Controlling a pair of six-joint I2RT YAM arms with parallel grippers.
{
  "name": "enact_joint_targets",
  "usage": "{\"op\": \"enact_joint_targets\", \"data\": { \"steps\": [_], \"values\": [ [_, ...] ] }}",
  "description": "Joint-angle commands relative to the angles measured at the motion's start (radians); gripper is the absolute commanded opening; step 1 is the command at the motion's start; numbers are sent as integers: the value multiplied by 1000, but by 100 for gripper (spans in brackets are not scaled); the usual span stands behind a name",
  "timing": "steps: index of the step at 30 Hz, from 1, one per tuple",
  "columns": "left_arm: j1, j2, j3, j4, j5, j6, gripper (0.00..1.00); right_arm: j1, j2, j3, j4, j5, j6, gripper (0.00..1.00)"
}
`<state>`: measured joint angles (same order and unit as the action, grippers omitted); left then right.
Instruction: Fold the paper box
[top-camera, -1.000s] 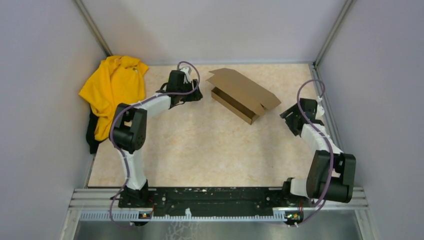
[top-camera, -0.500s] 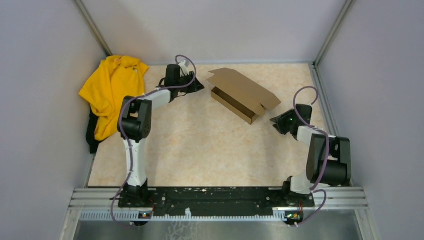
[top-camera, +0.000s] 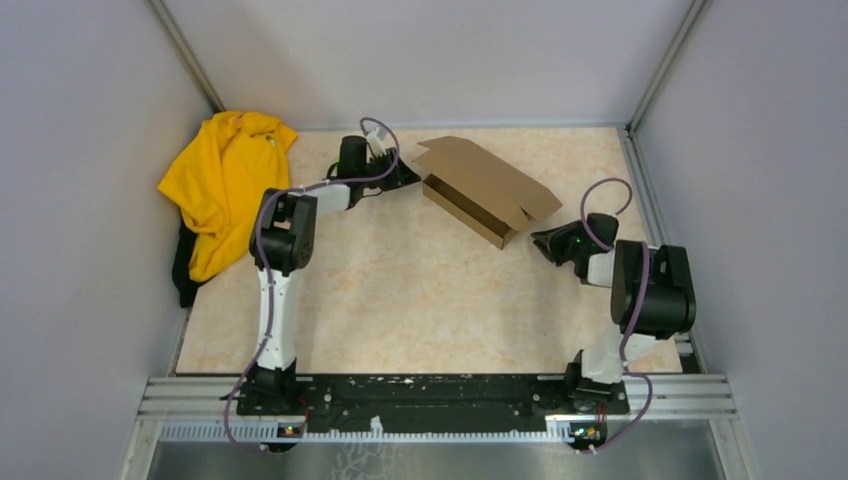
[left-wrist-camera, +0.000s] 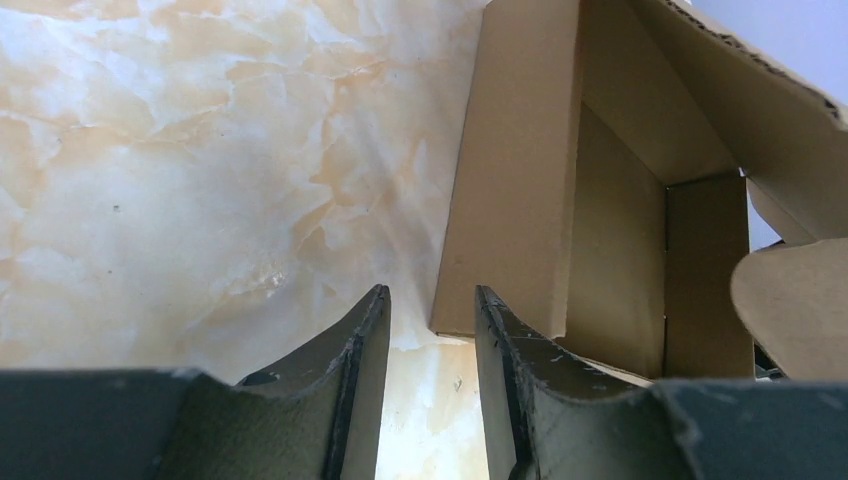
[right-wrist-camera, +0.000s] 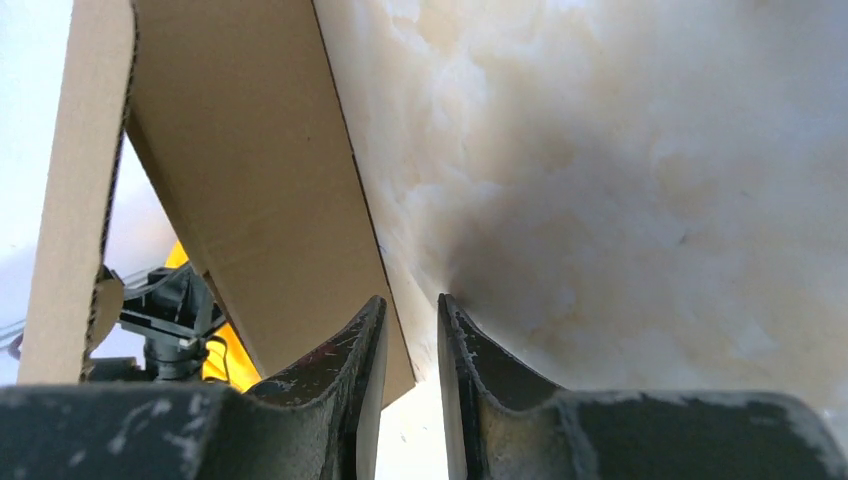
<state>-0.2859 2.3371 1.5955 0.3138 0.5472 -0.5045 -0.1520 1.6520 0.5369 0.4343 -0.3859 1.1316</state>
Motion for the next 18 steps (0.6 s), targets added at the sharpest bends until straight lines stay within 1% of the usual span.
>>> {"op": "enact_joint_targets", "data": {
  "steps": [1, 7, 11, 14, 18],
  "values": [
    [-17, 40, 47, 86, 47, -24, 43, -2, 50, 30, 153, -43, 40, 25],
    [-36, 49, 48, 95, 44, -19, 42, 2, 92, 97, 124, -70, 9, 25],
    [-47, 34, 19, 96, 43, -12, 42, 7, 104, 134, 89, -69, -23, 25],
    [-56, 2, -40, 105, 30, 1, 41, 10, 120, 164, 67, -77, -40, 25],
    [-67, -64, -162, 154, 12, 3, 41, 15, 128, 189, 47, -88, -58, 26]
  ]
}}
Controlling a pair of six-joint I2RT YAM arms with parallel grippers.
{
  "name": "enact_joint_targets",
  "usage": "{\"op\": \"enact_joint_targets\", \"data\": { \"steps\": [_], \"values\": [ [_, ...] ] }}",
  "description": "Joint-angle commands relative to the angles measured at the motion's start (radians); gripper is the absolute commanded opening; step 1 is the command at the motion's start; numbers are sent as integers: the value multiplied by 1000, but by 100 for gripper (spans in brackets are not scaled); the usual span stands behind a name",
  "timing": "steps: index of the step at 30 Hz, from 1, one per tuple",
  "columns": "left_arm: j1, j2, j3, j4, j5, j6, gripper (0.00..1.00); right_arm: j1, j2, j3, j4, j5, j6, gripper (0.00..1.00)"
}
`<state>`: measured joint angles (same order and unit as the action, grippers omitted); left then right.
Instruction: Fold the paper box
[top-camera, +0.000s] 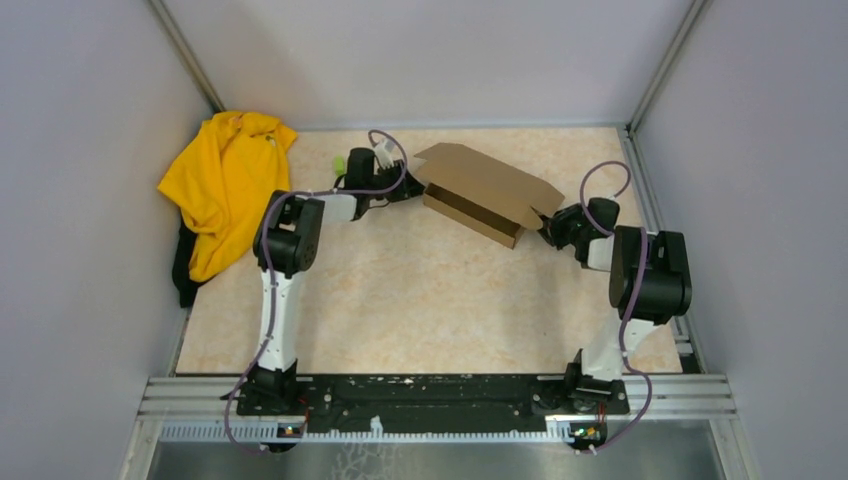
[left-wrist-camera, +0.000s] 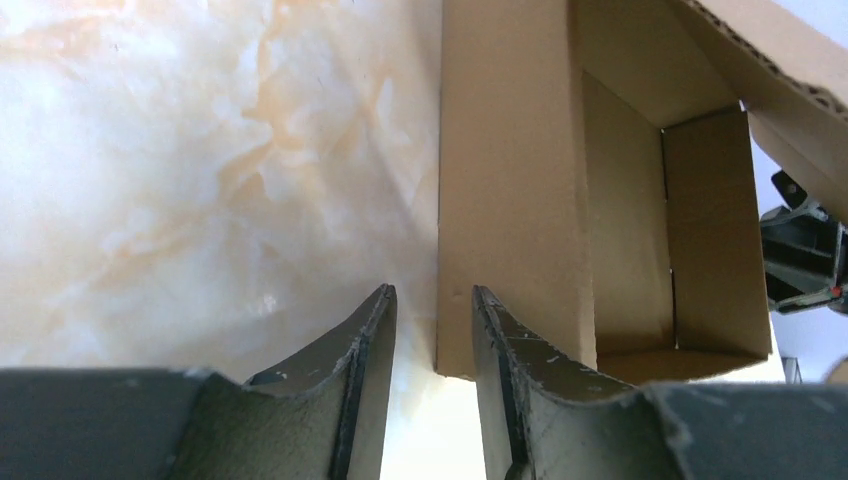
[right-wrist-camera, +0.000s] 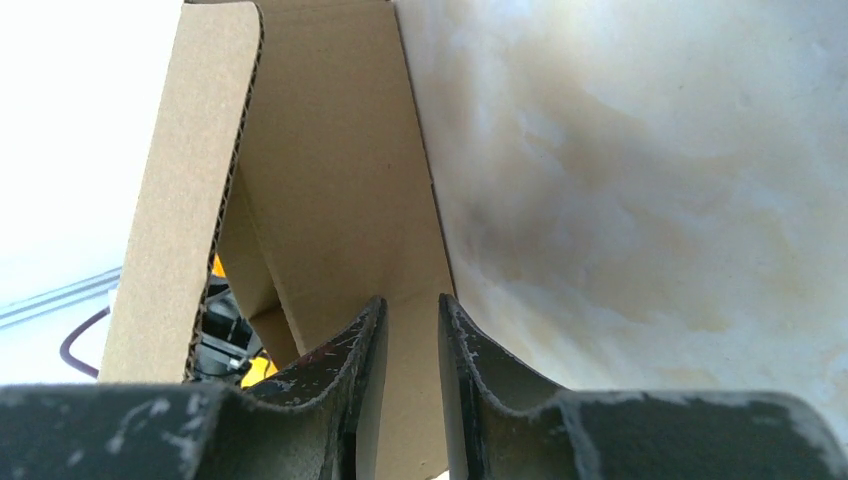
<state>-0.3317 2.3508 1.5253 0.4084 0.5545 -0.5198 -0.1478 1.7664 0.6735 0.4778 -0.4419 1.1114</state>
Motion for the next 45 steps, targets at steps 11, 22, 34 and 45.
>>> {"op": "enact_joint_targets", "data": {
  "steps": [11, 22, 34, 45],
  "values": [
    [-73, -247, -389, 141, -50, 17, 39, 43, 16, 47, 7, -52, -58, 27],
    [-121, -449, -652, 165, -119, 38, 40, 108, -54, -21, -17, -38, -105, 29],
    [-84, -679, -660, -170, -312, 97, 63, 111, -360, 21, -453, 234, -412, 47],
    [-58, -702, -512, -306, -317, 110, 65, 111, -443, 121, -538, 208, -514, 53]
  ]
}}
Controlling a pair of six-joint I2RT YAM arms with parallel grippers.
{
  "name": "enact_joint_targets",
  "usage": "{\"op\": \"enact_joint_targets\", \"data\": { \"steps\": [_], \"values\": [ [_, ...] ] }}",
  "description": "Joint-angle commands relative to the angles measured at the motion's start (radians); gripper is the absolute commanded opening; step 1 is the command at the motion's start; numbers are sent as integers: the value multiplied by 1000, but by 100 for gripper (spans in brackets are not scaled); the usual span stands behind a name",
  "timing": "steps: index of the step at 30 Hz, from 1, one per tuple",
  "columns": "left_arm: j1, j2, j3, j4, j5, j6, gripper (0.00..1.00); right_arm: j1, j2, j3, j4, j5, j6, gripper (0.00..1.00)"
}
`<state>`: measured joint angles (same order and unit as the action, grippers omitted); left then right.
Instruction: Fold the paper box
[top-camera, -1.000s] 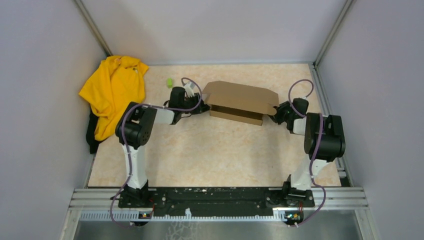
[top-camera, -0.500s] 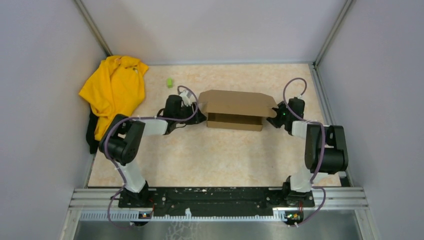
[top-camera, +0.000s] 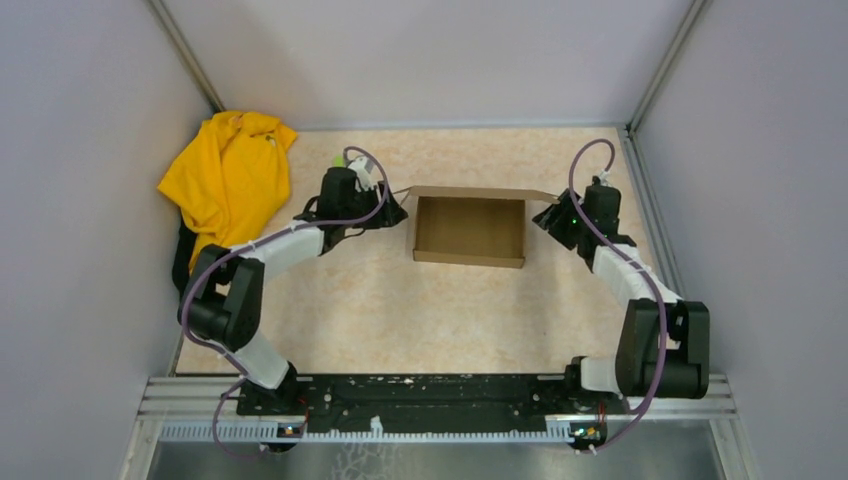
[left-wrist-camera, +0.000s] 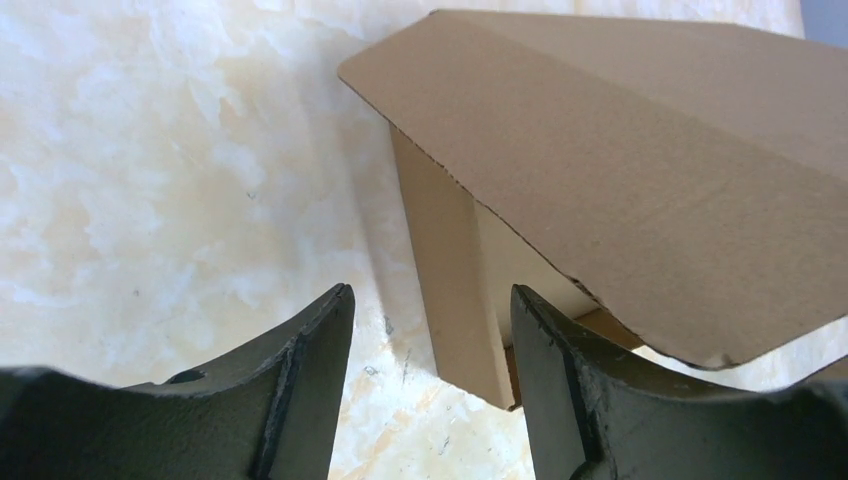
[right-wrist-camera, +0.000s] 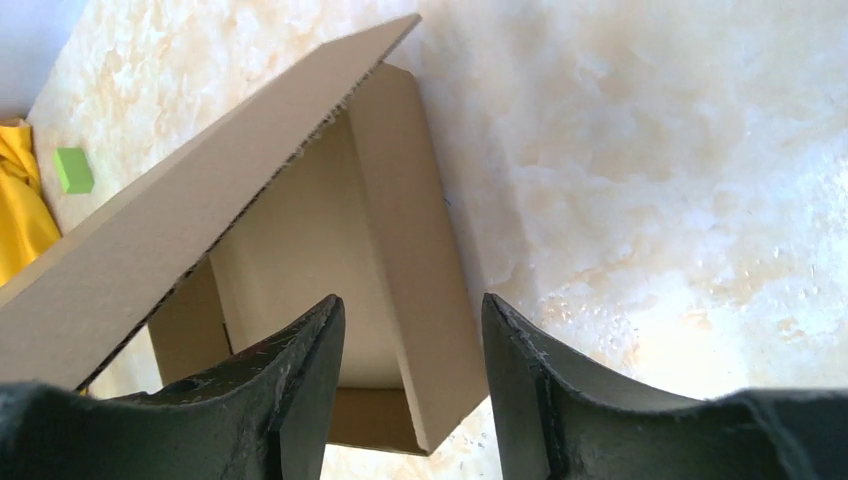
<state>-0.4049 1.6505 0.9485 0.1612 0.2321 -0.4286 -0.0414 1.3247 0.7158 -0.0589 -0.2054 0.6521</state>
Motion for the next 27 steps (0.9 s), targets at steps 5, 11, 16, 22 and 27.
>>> {"op": "enact_joint_targets", "data": {
  "steps": [5, 11, 16, 22, 27],
  "values": [
    [23, 12, 124, -89, 32, 31, 66, 5, 24, 135, -7, -33, -78, 53],
    [39, 19, 185, -111, 49, 41, 66, 4, 44, 236, -45, -26, -106, 54],
    [73, 37, 244, -129, 61, 47, 66, 5, 69, 309, -57, -36, -117, 55],
    [136, 31, 276, -146, 139, 51, 69, 5, 124, 367, -56, -63, -109, 56],
    [161, 11, 263, -146, 171, 56, 70, 9, 149, 388, -39, -82, -103, 56]
  ]
}}
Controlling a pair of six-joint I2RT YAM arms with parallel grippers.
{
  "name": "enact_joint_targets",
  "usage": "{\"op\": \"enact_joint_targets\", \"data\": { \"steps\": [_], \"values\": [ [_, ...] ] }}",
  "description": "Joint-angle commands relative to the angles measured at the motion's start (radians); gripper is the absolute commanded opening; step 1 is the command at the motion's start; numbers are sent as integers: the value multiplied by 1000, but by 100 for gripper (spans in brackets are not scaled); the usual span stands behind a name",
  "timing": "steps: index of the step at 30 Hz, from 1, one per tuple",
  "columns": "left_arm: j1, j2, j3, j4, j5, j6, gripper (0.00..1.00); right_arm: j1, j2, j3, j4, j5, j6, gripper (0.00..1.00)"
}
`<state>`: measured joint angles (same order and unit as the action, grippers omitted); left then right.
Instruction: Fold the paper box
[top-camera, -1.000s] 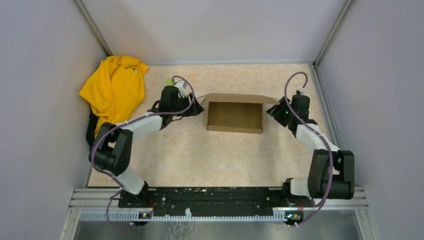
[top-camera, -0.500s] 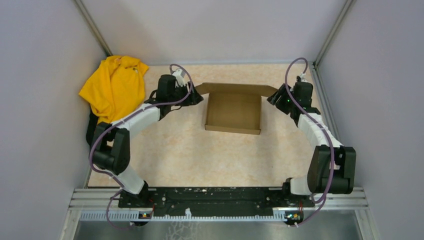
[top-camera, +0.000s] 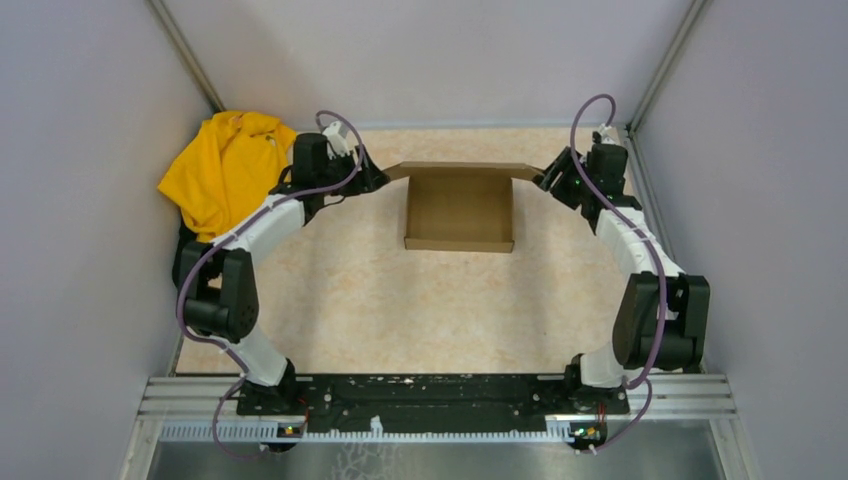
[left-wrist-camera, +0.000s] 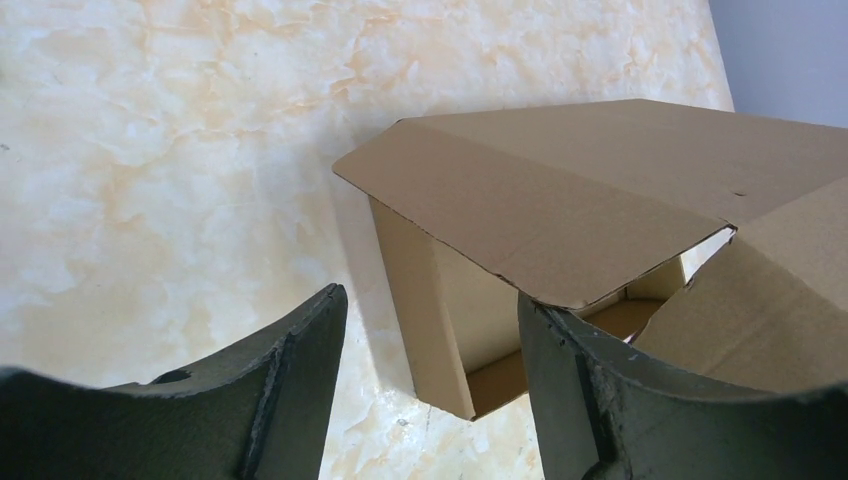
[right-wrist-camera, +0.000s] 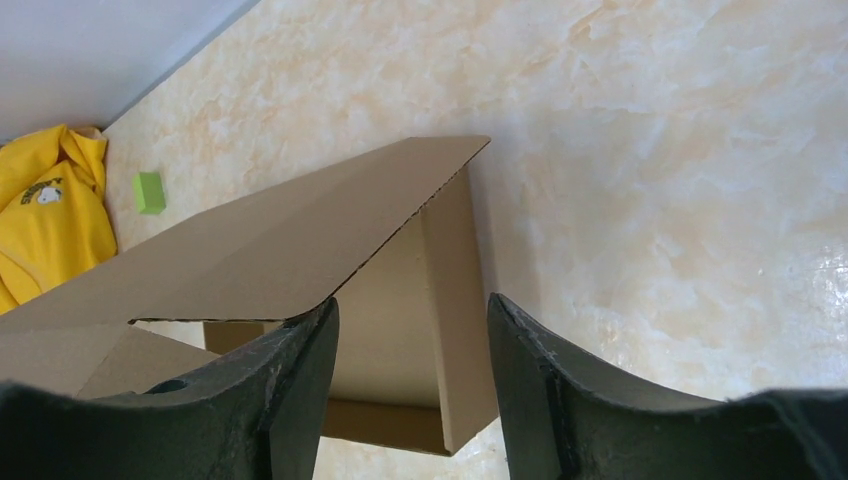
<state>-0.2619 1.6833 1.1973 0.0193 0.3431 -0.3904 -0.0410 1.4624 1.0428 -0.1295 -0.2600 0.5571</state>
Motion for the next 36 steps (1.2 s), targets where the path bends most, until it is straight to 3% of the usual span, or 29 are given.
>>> {"op": "enact_joint_targets", "data": {
  "steps": [1, 23, 27, 36],
  "values": [
    [21, -21, 14, -5, 65, 16, 70, 9, 14, 68, 32, -31, -8, 57],
    [92, -82, -44, 38, -219, 4, 75, 29, 49, 118, 48, -54, 6, 59],
    [93, -113, -105, 138, -246, -9, 79, 30, 58, 125, 51, -56, 8, 59],
    [89, 137, 81, 79, -404, 40, 86, 32, 72, 147, 49, -66, 10, 60]
  ]
}}
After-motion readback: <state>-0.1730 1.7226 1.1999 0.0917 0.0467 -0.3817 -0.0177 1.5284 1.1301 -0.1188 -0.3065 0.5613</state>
